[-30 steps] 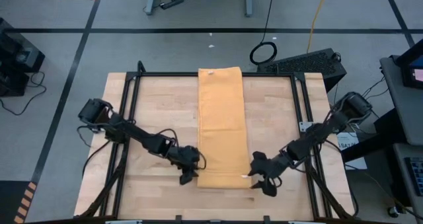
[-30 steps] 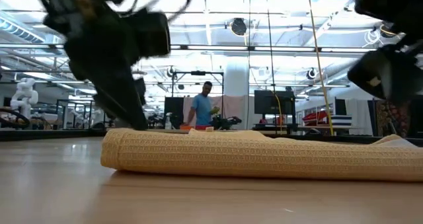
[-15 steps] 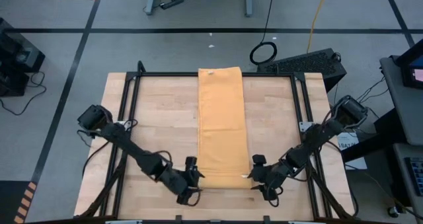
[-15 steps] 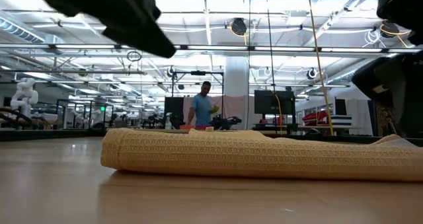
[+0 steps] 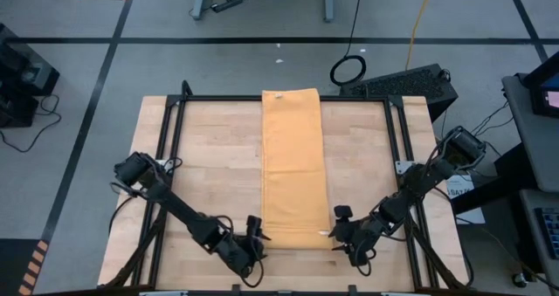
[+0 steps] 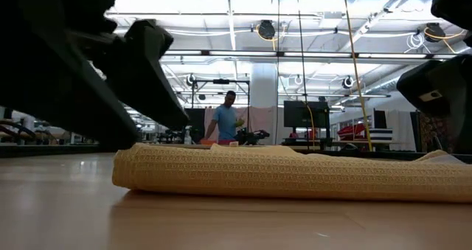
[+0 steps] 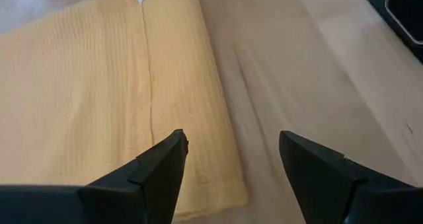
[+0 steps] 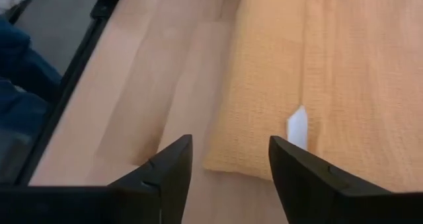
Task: Roll towel into tight, uniform cylinder
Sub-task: Roll the orange towel
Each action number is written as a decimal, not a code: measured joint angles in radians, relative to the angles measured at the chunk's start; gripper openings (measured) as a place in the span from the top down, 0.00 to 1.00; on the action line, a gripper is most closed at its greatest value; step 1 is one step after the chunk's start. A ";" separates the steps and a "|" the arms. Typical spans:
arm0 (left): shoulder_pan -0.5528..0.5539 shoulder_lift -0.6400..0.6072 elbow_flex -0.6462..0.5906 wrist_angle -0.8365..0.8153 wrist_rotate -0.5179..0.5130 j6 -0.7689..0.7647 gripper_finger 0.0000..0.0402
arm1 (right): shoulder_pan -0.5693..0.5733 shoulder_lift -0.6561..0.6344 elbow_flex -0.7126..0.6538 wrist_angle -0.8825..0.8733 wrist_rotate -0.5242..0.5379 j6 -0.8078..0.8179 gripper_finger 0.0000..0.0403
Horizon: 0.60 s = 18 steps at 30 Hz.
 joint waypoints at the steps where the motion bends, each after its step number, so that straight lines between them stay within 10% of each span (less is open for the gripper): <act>1: 0.001 0.010 0.000 0.006 0.000 -0.014 0.38 | 0.001 0.000 0.000 0.005 -0.005 0.001 0.54; 18: 0.063 0.052 -0.001 0.005 0.009 -0.056 0.47 | 0.017 0.116 0.002 0.129 0.054 -0.002 0.44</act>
